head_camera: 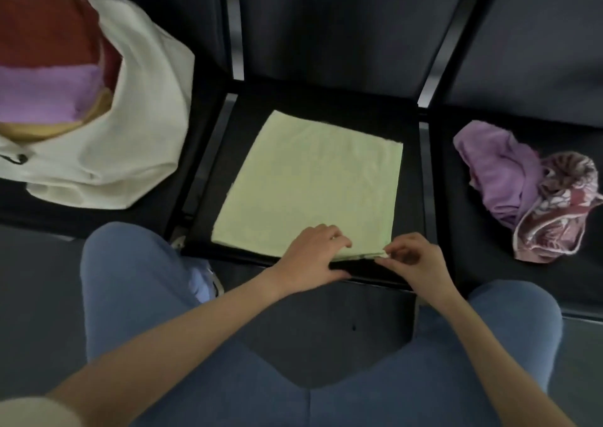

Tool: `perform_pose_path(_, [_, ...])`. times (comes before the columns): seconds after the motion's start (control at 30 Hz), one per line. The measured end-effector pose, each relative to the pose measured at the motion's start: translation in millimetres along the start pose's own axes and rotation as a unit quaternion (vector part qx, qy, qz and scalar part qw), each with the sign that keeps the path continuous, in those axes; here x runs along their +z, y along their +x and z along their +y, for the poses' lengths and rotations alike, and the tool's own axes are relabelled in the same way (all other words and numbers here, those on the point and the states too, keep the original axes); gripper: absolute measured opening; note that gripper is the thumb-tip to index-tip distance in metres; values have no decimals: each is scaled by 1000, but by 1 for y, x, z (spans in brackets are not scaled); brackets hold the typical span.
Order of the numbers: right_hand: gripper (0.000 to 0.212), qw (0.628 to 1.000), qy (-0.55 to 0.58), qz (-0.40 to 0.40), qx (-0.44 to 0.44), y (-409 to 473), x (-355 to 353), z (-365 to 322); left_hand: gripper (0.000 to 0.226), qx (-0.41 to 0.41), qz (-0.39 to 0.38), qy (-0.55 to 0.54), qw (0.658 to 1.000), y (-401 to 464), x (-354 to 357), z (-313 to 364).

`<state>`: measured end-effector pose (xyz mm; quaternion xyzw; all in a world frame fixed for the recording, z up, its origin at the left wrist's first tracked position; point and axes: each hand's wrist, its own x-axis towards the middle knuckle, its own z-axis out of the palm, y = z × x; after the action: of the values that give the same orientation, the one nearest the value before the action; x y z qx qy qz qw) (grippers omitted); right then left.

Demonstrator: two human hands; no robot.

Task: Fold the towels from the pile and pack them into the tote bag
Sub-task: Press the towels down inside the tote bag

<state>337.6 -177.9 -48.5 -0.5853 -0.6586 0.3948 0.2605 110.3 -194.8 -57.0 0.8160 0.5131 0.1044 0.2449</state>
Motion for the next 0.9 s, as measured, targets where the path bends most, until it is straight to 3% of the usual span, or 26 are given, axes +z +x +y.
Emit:
perform_pose_path(0.17, [19,997,4,-69,37,4,-9,-6,28,-12,37,-106,994,22,28,15])
perform_pose_path(0.27, [13,992,35,-82,93,28,-13,-7,27,-10,32,-113,993,25,37,12])
perform_pose_path(0.43, [25,980,28,103,170,117,1,17,23,-2,13,-109,994,31,37,12])
perform_pose_path(0.53, [32,963,-68,176,193,173,4,22,18,-33,-8,-149,988,33,28,15])
perform_pose_path(0.63, [53,937,-203,177,222,211,3,18,13,-112,-41,-249,961,36,18,12])
perform_pose_path(0.7, [59,934,-202,159,247,225,3,14,6,-161,-70,-293,940,38,14,8])
perform_pose_path(0.8, [47,944,-139,148,260,237,-1,17,10,-220,-99,-337,910,39,7,5])
perform_pose_path(0.9, [24,955,-77,154,240,232,-14,26,7,-247,-135,-427,860,36,-1,10])
